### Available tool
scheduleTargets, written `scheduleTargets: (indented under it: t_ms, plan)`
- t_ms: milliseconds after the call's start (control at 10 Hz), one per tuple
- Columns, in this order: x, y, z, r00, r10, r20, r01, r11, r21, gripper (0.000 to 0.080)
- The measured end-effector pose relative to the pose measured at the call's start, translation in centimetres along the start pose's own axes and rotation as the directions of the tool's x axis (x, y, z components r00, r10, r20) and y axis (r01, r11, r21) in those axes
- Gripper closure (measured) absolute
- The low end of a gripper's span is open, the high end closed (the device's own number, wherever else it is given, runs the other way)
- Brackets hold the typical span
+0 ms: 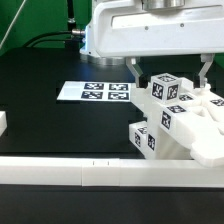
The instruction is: Assemble chair
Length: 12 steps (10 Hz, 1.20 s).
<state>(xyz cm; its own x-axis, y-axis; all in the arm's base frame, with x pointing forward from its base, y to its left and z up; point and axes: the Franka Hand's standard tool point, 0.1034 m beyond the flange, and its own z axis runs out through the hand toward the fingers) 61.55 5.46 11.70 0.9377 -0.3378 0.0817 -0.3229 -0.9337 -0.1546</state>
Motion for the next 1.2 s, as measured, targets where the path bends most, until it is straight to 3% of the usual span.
scheduleTargets:
  t_ms: [200,300,800,1000,1100,1200]
  plan:
    - [-0.02,0.07,0.04,0.990,-0.143,0.002,0.143,0.990,-0.005,0.0150]
    - [-0.07,0.22,0.12,0.952,-0.304,0.013,0.305,0.952,-0.023,0.0150]
    - [0.14,0.48,0.19,0.733,-0.680,0.032,0.680,0.732,-0.038,0.0150]
    - [0.14,0.53,0.21,0.691,-0.722,0.034,0.723,0.690,-0.035,0.0397]
    - [0.15,0.54,0.20,0.692,-0.721,0.034,0.722,0.691,-0.035,0.0397]
    - [0.15,0.55,0.20,0.692,-0.721,0.034,0.722,0.691,-0.035,0.0517]
